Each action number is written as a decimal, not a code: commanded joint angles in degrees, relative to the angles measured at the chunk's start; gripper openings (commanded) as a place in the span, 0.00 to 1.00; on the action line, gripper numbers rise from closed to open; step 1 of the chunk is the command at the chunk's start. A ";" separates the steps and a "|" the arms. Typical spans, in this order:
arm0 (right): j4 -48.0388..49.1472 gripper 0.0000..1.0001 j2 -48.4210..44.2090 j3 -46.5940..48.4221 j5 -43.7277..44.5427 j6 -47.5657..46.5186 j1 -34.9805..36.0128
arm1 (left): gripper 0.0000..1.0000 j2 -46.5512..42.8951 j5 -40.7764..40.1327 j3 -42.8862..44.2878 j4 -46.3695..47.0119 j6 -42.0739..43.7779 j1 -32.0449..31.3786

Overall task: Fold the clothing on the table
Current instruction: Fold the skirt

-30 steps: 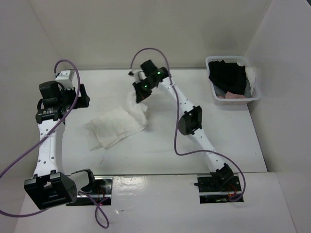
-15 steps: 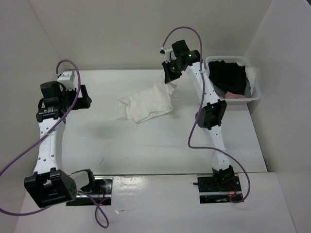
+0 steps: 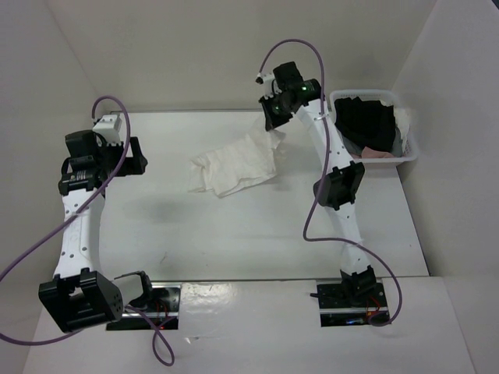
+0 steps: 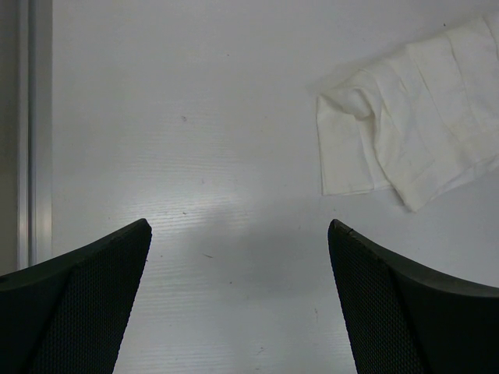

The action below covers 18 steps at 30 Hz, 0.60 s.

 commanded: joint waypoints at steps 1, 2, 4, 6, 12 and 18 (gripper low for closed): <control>1.61 0.00 0.19 6.96 -7.11 -0.06 3.74 | 1.00 0.14 1.63 1.51 0.46 1.07 0.30; 1.61 0.00 0.98 7.94 -8.71 -0.06 4.27 | 1.00 0.14 1.11 1.51 -0.06 1.07 0.30; 1.61 0.00 1.77 10.23 -13.09 -0.06 5.33 | 1.00 0.14 1.11 1.51 -0.07 1.07 0.30; 1.61 0.00 2.48 12.50 -15.84 -0.06 6.82 | 1.00 0.14 1.11 1.51 -0.07 1.59 0.30; 3.36 0.00 8.01 17.78 -22.96 -0.06 10.86 | 1.00 0.14 0.58 1.51 -0.59 1.59 0.30; 3.36 0.00 17.14 19.55 -29.90 -0.84 14.29 | 1.00 0.67 0.58 0.37 -0.60 2.12 0.30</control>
